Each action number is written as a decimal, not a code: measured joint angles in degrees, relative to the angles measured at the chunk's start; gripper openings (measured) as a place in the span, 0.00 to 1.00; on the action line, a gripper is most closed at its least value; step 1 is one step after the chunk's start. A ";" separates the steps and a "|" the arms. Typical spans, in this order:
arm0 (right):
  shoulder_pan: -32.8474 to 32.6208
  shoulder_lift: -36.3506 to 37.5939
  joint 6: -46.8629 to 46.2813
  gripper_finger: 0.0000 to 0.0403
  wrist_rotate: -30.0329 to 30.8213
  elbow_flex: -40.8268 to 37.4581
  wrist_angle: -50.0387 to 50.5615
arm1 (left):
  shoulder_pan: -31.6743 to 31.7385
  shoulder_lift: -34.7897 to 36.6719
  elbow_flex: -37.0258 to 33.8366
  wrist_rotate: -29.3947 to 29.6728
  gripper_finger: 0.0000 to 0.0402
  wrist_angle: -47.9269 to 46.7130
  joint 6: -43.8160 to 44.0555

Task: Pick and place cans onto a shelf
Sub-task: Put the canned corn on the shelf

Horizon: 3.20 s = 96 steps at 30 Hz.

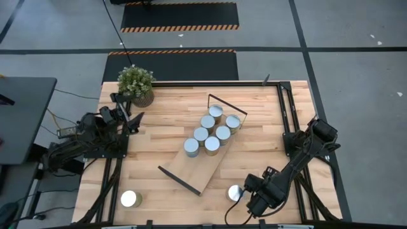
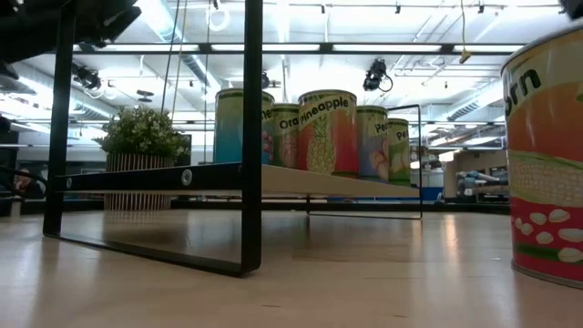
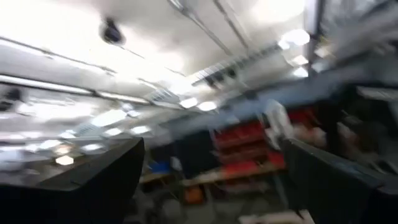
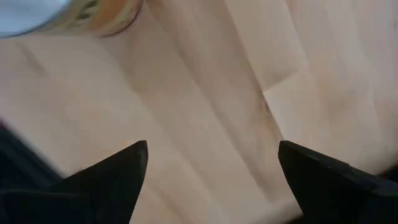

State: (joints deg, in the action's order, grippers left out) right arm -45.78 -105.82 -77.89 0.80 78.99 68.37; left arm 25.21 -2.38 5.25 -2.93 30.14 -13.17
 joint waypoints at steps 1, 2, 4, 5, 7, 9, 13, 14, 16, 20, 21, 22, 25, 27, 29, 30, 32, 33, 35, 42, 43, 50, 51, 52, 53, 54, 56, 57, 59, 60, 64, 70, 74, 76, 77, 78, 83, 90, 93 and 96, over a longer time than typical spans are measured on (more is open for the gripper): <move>0.00 0.00 0.00 0.91 1.00 -1.04 -1.15 | 0.00 0.70 -0.98 1.37 0.97 2.03 0.06; 0.00 0.00 0.00 0.91 1.92 -1.98 -2.38 | 0.02 1.30 -1.83 2.26 0.97 3.53 0.09; 0.10 0.00 0.08 0.91 3.34 -3.80 -4.92 | 0.02 2.36 -2.89 3.62 0.97 3.96 0.06; 0.16 0.00 0.27 0.91 3.55 -4.76 -6.42 | 0.02 2.34 -3.10 4.16 0.97 4.13 0.06; 0.22 -0.02 0.84 0.91 3.91 -6.57 -10.60 | 0.02 2.23 -3.55 5.27 0.97 4.64 -0.36; 0.52 -0.02 1.72 0.91 4.71 -8.15 -14.62 | 0.02 2.13 -4.18 6.35 0.97 5.22 -0.81; 2.10 -0.02 3.82 0.91 5.58 -10.16 -19.45 | 0.02 2.20 -4.69 7.24 0.97 7.60 -0.61; 2.59 -0.02 4.35 0.91 5.60 -10.34 -20.34 | 0.02 2.18 -4.71 7.01 0.97 7.47 -0.22; 3.44 -0.02 5.18 0.91 6.27 -10.57 -21.93 | 0.02 2.13 -4.71 6.06 0.97 7.28 0.45; 4.27 -0.02 8.20 0.91 10.33 -10.57 -23.47 | 0.02 2.13 -4.73 5.20 0.97 7.48 0.51; 4.53 -0.02 8.70 0.91 11.19 -10.57 -23.53 | 0.02 2.13 -4.73 5.17 0.97 7.61 0.50; 4.80 -0.02 9.07 0.91 11.63 -10.57 -23.65 | 0.02 2.13 -4.73 5.17 0.97 7.64 0.50; 5.44 -0.02 10.57 0.91 11.59 -10.57 -24.61 | 0.02 2.13 -4.73 5.13 0.97 7.62 0.50; 5.53 -0.02 12.10 0.91 10.64 -10.45 -25.84 | 0.02 2.13 -4.73 5.17 0.97 7.60 0.52; 5.46 -0.04 13.02 0.91 7.97 -9.15 -23.01 | 0.02 2.13 -4.76 5.17 0.97 7.60 0.54; 5.46 -0.04 13.13 0.91 7.07 -7.91 -20.77 | 0.02 2.13 -4.76 5.17 0.97 7.62 0.63; 5.47 -0.04 13.70 0.91 6.67 -4.86 -17.53 | 0.02 2.13 -4.76 5.19 0.97 7.64 1.10; 5.51 -0.04 14.62 0.91 6.96 -3.44 -16.81 | 0.02 2.13 -4.76 5.19 0.97 7.71 1.51; 5.53 -0.04 17.39 0.91 9.28 -1.50 -16.45 | 0.02 2.13 -4.78 5.23 0.97 7.78 2.09; 4.24 -0.04 21.55 0.91 17.34 -3.10 -20.24 | 0.02 2.13 -4.78 5.21 0.97 7.60 2.49; 4.22 -0.04 21.56 0.91 17.39 -3.38 -21.02 | 0.02 2.13 -4.78 5.21 0.97 7.58 2.55; 5.14 -0.04 24.94 0.91 19.48 -3.54 -24.52 | 0.02 2.09 -4.78 5.23 0.97 7.44 5.05; 5.13 -0.04 25.50 0.91 20.29 -3.55 -25.23 | 0.02 2.08 -4.78 5.22 0.97 7.42 5.06; 5.09 -0.04 25.74 0.91 21.22 -3.55 -26.06 | 0.02 2.07 -4.79 5.23 0.97 7.42 5.07; 5.08 -0.05 26.14 0.91 22.09 -3.55 -26.80 | 0.02 2.07 -4.80 5.23 0.97 7.42 5.08; 5.07 -0.04 26.52 0.91 22.50 -3.55 -27.29 | 0.02 2.07 -4.80 5.23 0.97 7.40 5.11; 5.05 -0.07 26.38 0.91 22.82 -3.55 -27.52 | 0.02 2.07 -4.80 5.23 0.97 7.34 5.12; 4.95 -0.07 25.80 0.91 23.46 -3.58 -27.44 | 0.00 2.07 -4.80 5.23 0.97 7.22 5.13; 4.54 -0.07 24.98 0.91 24.29 -4.39 -28.74 | 0.02 2.07 -4.80 5.23 0.97 7.00 5.16; 4.25 -0.07 24.46 0.91 24.28 -5.23 -29.89 | 0.02 2.07 -4.80 5.23 0.97 6.85 5.16; 3.45 -0.11 22.62 0.91 25.34 -8.92 -35.01 | 0.02 2.07 -4.80 5.23 0.97 6.62 5.09; 3.83 -0.11 24.98 0.91 27.93 -12.01 -42.90 | 0.02 2.07 -4.80 5.23 0.97 6.58 5.11; 3.96 -0.11 25.64 0.91 32.68 -14.19 -49.00 | 0.02 2.07 -4.80 5.23 0.97 6.59 5.11; 3.96 -0.14 25.95 0.91 34.48 -15.43 -51.31 | 0.02 2.07 -4.80 5.23 0.97 6.57 5.09; 3.96 -0.59 25.96 0.91 35.32 -15.72 -51.61 | 0.02 2.07 -4.80 5.23 0.97 6.53 5.09; 3.98 -1.09 25.94 0.91 35.84 -15.75 -52.11 | 0.02 2.07 -4.80 5.23 0.97 6.48 5.09; 4.46 -4.48 27.52 0.91 33.95 -15.47 -54.78 | 0.02 2.07 -4.80 5.23 0.97 6.45 5.05; 5.18 -4.49 27.49 0.84 32.10 -15.47 -54.91 | 0.00 2.07 -4.80 5.83 0.97 6.36 5.02; 5.16 -4.17 28.59 0.79 32.08 -15.44 -54.76 | 0.00 2.07 -4.80 5.88 0.97 6.33 5.01; 5.71 -2.52 30.26 0.78 32.04 -15.36 -54.32 | 0.00 2.07 -4.80 5.87 0.97 6.29 5.02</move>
State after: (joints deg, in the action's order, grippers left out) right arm -40.07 -108.34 -47.63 32.84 63.63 14.04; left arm 25.21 -0.32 0.45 2.94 36.43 -8.15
